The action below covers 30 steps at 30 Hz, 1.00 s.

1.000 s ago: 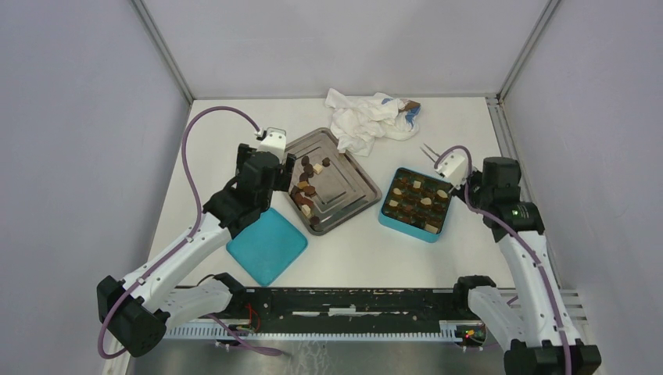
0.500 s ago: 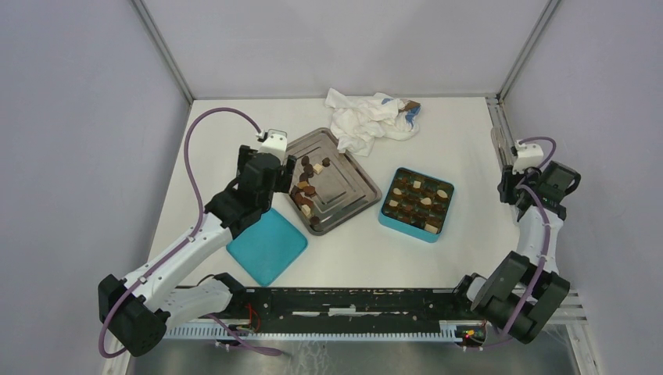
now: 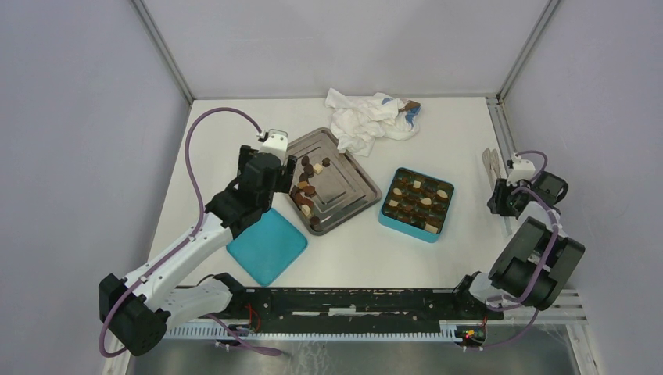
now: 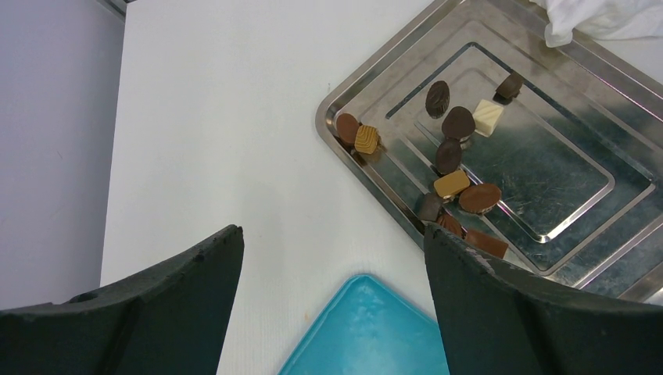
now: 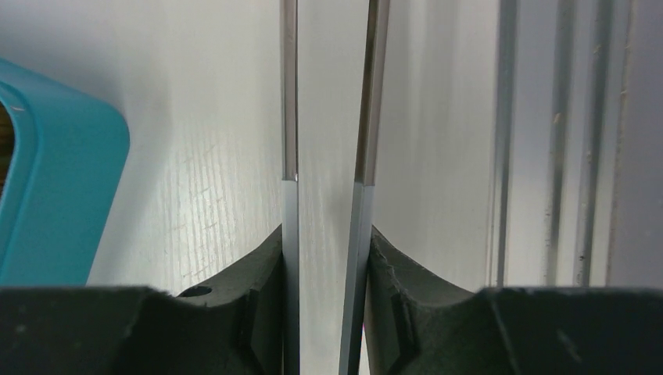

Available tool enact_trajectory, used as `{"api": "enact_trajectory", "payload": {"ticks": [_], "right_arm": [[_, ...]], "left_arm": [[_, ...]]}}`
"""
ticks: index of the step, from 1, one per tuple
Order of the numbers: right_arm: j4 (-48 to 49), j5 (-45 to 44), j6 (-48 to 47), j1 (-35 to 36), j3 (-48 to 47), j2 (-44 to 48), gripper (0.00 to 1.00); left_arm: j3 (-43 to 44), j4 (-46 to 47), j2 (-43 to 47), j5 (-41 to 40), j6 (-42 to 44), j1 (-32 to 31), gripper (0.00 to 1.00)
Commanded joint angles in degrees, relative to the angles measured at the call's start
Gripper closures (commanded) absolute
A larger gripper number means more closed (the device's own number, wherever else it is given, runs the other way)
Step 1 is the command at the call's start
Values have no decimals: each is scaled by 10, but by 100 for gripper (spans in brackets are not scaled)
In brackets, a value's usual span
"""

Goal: Pack the chocolate
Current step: Place the clamp at the center of the board.

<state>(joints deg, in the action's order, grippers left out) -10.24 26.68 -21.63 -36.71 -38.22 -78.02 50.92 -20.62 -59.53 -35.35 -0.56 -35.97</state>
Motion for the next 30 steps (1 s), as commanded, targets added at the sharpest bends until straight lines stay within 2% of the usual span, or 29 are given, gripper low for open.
{"api": "enact_trajectory", "payload": {"ticks": [1, 10, 17, 24, 28, 30], "right_arm": [[6, 9, -18, 0, -10, -29, 61], [-23, -1, -30, 6, -20, -67, 49], [-50, 6, -47, 5, -34, -66, 34], [-92, 37, -81, -13, -67, 19, 28], [-118, 106, -120, -13, -88, 103, 28], [-116, 165, -133, -12, -95, 137, 25]], "left_arm": [[1, 24, 2, 11, 9, 3, 10], [2, 21, 11, 21, 7, 3, 10], [2, 22, 21, 33, 7, 3, 10], [3, 25, 28, 55, -16, 2, 10], [31, 3, 22, 120, -63, 3, 9], [59, -26, 17, 151, -120, 3, 9]]}}
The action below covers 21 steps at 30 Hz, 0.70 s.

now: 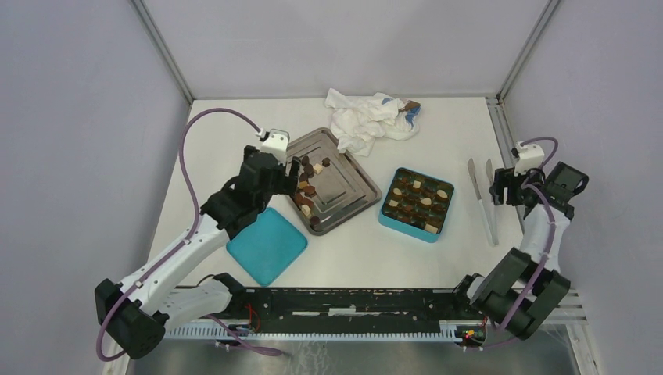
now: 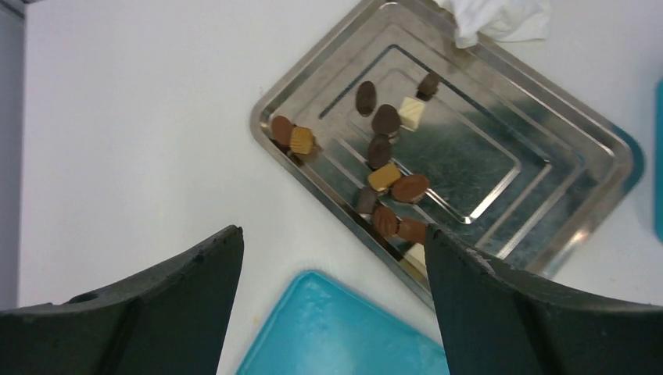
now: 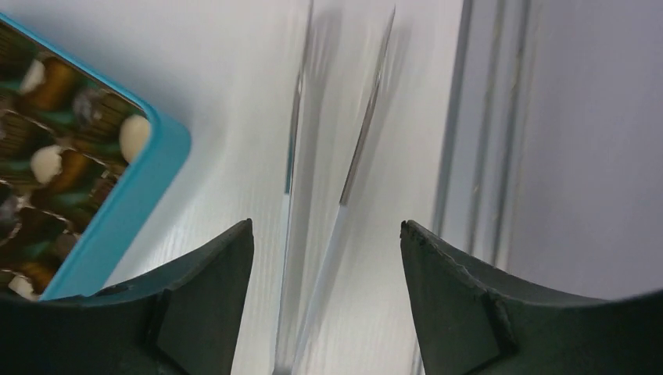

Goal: Pack the chocolate
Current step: Place the clamp at the center of the board.

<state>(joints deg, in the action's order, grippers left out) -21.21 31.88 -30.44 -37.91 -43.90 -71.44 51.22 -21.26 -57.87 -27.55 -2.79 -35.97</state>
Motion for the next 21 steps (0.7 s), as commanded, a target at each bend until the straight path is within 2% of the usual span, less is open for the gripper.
{"api": "enact_trajectory", "payload": {"ticks": [1, 2, 3, 5, 6, 9, 11, 13, 14, 16, 18, 21], "right_arm": [[-2, 151, -49, 0, -37, 85, 23], [1, 216, -54, 0, -37, 95, 16], [2, 287, -54, 0, -34, 102, 14], [8, 442, -25, 23, -25, 105, 13], [9, 470, -4, 57, -27, 105, 13], [-39, 377, -40, 224, -40, 107, 13], [18, 353, -22, 284, 3, 121, 13], [69, 340, 1, 291, 47, 137, 13], [88, 329, 11, 291, 61, 142, 12], [100, 318, 22, 291, 78, 147, 13], [89, 301, 18, 291, 77, 156, 12], [85, 278, 25, 291, 71, 175, 12]], "left_arm": [[65, -30, 2, 95, -128, 3, 9], [69, -33, 6, 123, -156, 3, 9], [66, -30, 11, 151, -186, 3, 8], [51, -25, 18, 192, -241, 3, 6], [41, -27, 18, 202, -268, 3, 7], [1, -65, 8, 190, -361, 3, 12], [-25, -103, -10, 180, -425, 3, 23], [-44, -136, -31, 181, -461, 3, 40], [-48, -151, -40, 179, -470, 1, 43], [-52, -178, -51, 158, -482, -14, 44], [-36, -216, -64, 105, -506, -39, 43], [-20, -256, -100, 37, -576, -55, 42]]}}
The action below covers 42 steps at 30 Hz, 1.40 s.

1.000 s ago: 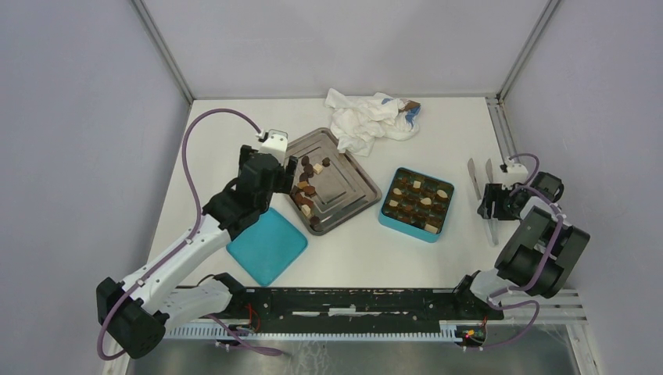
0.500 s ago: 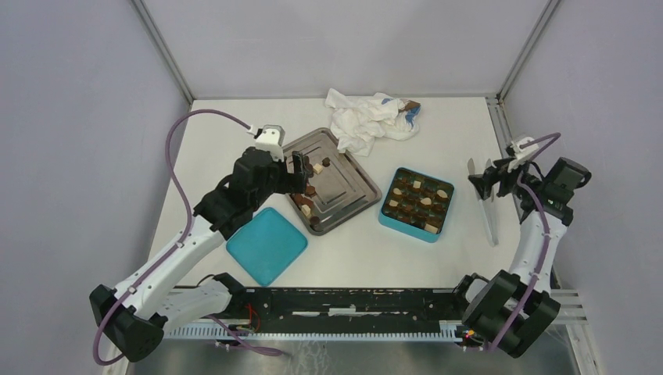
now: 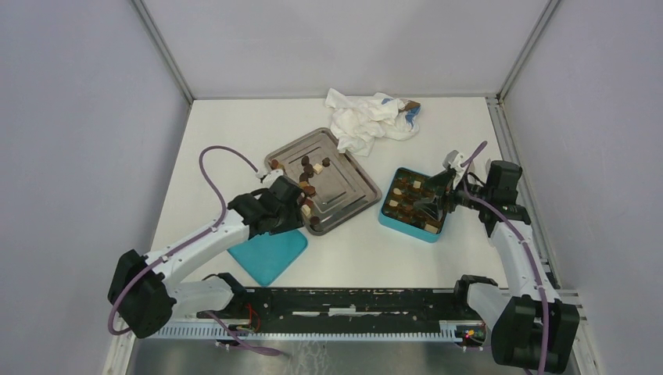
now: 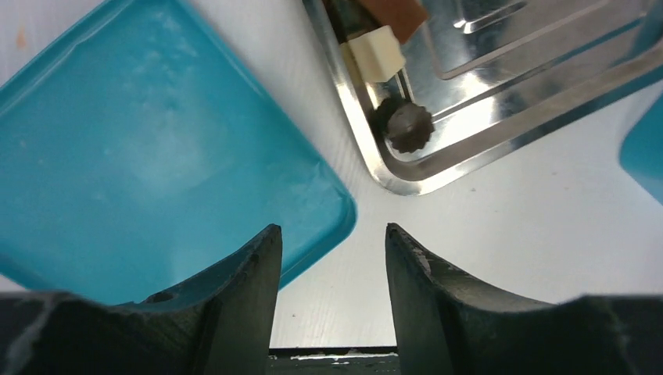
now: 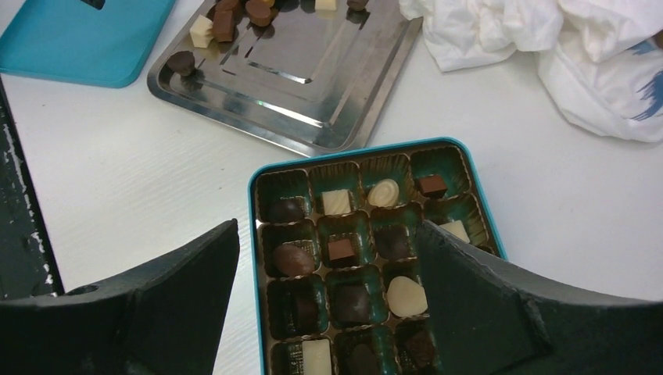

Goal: Pack the chocolate
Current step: Place the clamp at the center of the board, then pick up the box lid from the center of the board.

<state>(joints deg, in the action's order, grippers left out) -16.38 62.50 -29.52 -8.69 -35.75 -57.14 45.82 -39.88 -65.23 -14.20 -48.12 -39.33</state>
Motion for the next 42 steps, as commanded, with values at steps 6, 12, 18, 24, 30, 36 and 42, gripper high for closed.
{"api": "enact_trajectory", "payload": {"ticks": [6, 12, 18, 24, 30, 36, 42], "right_arm": [[46, -35, 34, 0, -7, 56, 11], [44, -53, 36, 15, -9, 57, 11], [42, -65, 30, 28, -9, 59, 11], [39, -70, 23, 36, -10, 64, 10], [34, -70, 16, 44, -11, 67, 10], [25, -71, 7, 48, -13, 63, 10], [21, -74, 0, 57, -13, 57, 10]], "left_arm": [[90, -141, -178, -134, -261, -34, 43], [152, -159, -276, -142, -285, -39, 43], [199, -173, -343, -140, -274, -39, 43], [217, -177, -376, -131, -276, -40, 46], [192, -164, -354, -118, -289, -39, 56], [166, -135, -288, -126, -262, -40, 54], [164, -134, -216, -159, -226, -40, 43]]}}
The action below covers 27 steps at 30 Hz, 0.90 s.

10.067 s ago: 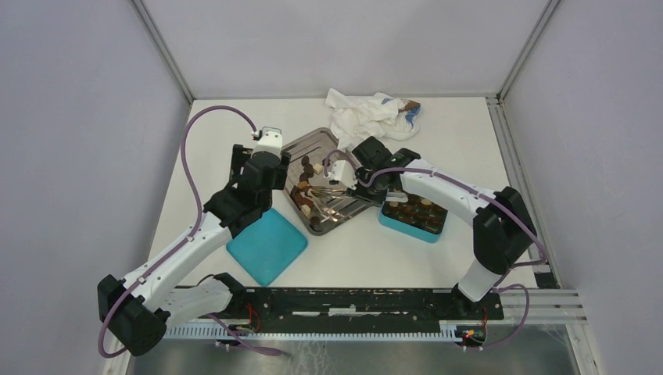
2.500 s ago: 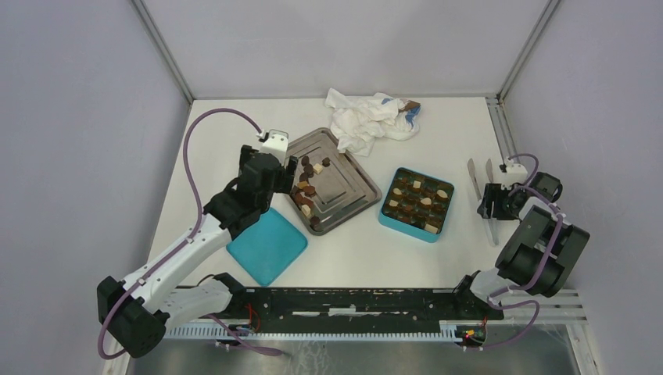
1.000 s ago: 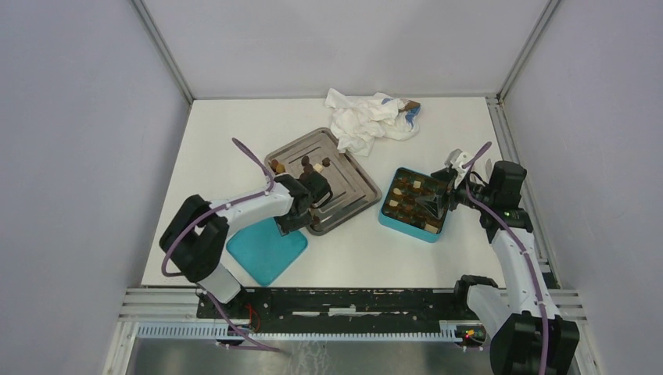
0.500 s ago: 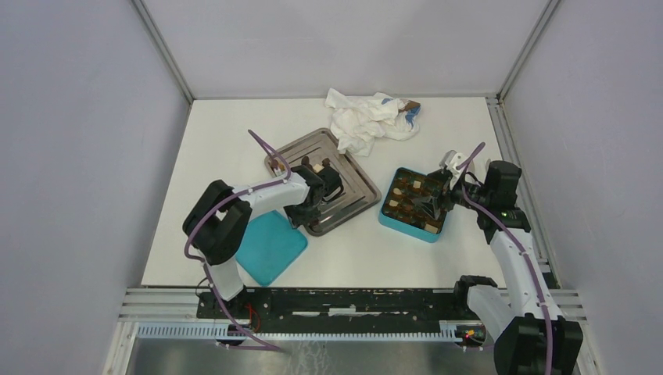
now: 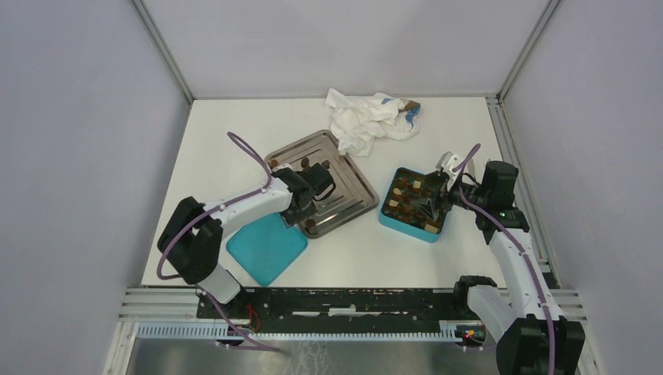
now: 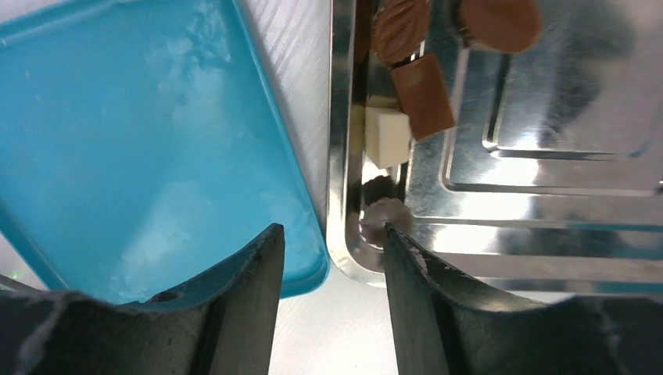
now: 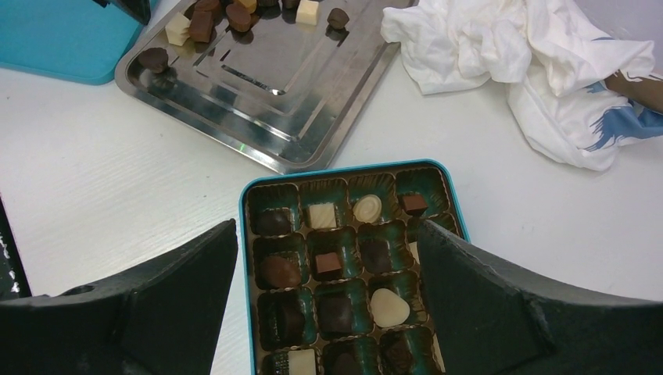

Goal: Pack the chocolate
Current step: Pick up the box lid from the center of the board.

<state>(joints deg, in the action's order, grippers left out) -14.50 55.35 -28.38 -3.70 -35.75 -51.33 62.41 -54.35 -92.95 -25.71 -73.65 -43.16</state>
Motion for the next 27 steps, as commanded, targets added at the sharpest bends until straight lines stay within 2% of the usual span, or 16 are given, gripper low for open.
{"api": "enact_trajectory", "payload": {"ticks": [1, 5, 12, 16, 22, 27], "right_arm": [[3, -3, -12, 9, -13, -2, 10], [1, -5, -16, 12, -13, 0, 10], [1, -4, -18, 19, -12, 0, 10], [-3, -7, -23, 29, -13, 1, 10], [-6, -9, -28, 34, -15, 2, 10], [-11, -12, -35, 50, -17, 6, 10]], "left_arm": [[-10, 11, 73, -51, 30, -2, 43], [-59, 18, 122, -61, 20, 11, 46], [-119, 82, 169, -4, 77, 80, 50], [-121, 116, 144, 45, 118, 117, 50], [-101, 146, 88, 96, 145, 131, 50], [-96, 154, 52, 124, 150, 141, 58]]}}
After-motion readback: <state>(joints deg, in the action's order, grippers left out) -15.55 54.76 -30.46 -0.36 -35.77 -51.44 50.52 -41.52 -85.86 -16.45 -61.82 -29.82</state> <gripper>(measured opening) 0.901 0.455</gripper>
